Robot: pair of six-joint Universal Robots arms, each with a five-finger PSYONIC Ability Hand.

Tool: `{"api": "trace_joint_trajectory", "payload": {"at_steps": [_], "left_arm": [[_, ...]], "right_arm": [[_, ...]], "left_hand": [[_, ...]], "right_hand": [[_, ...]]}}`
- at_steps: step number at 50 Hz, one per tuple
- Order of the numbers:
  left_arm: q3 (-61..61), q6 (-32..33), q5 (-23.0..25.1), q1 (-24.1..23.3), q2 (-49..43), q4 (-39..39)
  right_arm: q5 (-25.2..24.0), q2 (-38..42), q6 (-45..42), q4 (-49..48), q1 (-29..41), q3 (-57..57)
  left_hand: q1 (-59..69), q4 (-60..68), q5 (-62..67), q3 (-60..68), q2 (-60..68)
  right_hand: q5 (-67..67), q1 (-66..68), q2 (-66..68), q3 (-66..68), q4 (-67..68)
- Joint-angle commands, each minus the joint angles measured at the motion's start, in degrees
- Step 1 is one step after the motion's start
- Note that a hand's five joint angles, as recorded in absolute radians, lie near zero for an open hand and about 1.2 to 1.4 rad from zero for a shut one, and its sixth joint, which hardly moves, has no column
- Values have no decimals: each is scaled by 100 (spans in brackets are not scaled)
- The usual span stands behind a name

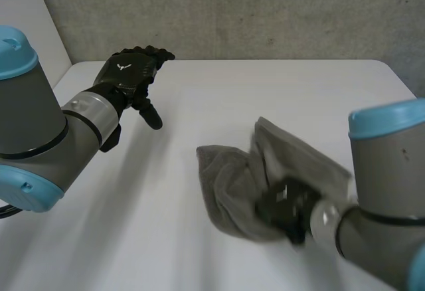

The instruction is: Fold the towel.

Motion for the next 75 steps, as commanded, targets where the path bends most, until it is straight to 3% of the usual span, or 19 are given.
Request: {"api": "trace_joint_trajectory", "payload": {"at_steps": [1,2,3,4,8,12,17,25,31,33,39,47,50,52,57,62,65,69,75], "left_arm": [[-32,4,16,-5,-34,1],[-58,4,16,-5,-43,10],[-59,4,16,-5,-43,10],[-76,13,16,-5,-60,10],[-129,4,33,-40,-131,18],[-216,4,42,-84,-218,97],[-384,13,68,-251,-447,458],[-454,22,77,-594,-1063,950],[-358,48,506,-805,-1387,968],[-305,154,657,-814,-1458,968],[213,1110,851,-814,-1949,827],[696,1700,833,-814,-2468,458],[811,1771,833,-814,-2574,449],[855,1780,842,-814,-2618,449],[970,1806,859,-814,-2759,458],[1101,2026,868,-814,-2882,458],[1180,2341,824,-814,-2899,475],[1383,2544,798,-814,-2882,528],[1831,2474,95,-814,-2363,1469]], "right_arm": [[-1399,-632,-1161,1632,-36,444],[-1402,-634,-1162,1633,-36,443],[-1567,-843,-1127,1598,-62,295],[-1569,-845,-1127,1598,-63,294],[-1604,-1038,-357,1134,-308,-389],[-1516,-959,332,746,-414,-822],[-859,-696,1122,185,-467,-1270],[-225,-196,1185,-739,-379,-1253],[286,298,1123,-845,-379,-1358],[618,569,922,-793,-379,-1411],[866,764,675,-837,-449,-1350],[1042,808,139,-784,-572,-1227],[1147,799,-133,-784,-669,-1218],[1191,773,-265,-784,-687,-1227],[1156,729,-283,-792,-687,-1227],[1156,667,-309,-845,-695,-1305],[1138,597,-344,-959,-704,-1428],[1129,562,-353,-1250,-783,-1736],[1130,78,183,-3420,-801,-2519]], "left_hand": [[75,95,-34,89,78],[75,95,-34,89,78],[75,95,-34,89,78],[91,111,-17,105,94],[108,128,0,122,111],[108,128,0,122,111],[108,128,0,122,111],[58,78,-51,72,61],[41,61,-67,55,44],[41,61,-67,55,44],[275,296,167,290,279],[661,681,553,675,664],[1517,1537,1409,1531,1520],[1807,1827,1699,1821,1810],[3035,3055,2927,3049,3038],[4616,4636,4508,4630,4619],[6946,6966,6838,6960,6949],[6952,6972,6844,6966,6955],[6952,6972,6844,6966,6955]], "right_hand": [[-2924,-2840,-2762,-2923,-2912],[-2949,-2865,-2786,-2948,-2937],[-4115,-4031,-3952,-4113,-4102],[-4126,-4042,-3964,-4125,-4114],[-6642,-6558,-6480,-6641,-6630],[-6658,-6574,-6495,-6657,-6646],[-6658,-6574,-6495,-6657,-6646],[-6658,-6574,-6495,-6657,-6646],[-6658,-6574,-6495,-6657,-6646],[-6658,-6574,-6495,-6657,-6646],[-6582,-6498,-6420,-6581,-6570],[-5270,-5186,-5108,-5269,-5258],[-3790,-3706,-3627,-3789,-3778],[-1747,-1663,-1584,-1746,-1735],[340,424,503,341,352],[342,426,505,343,354],[342,426,505,343,354],[342,426,505,343,354],[342,426,505,343,354]]}}
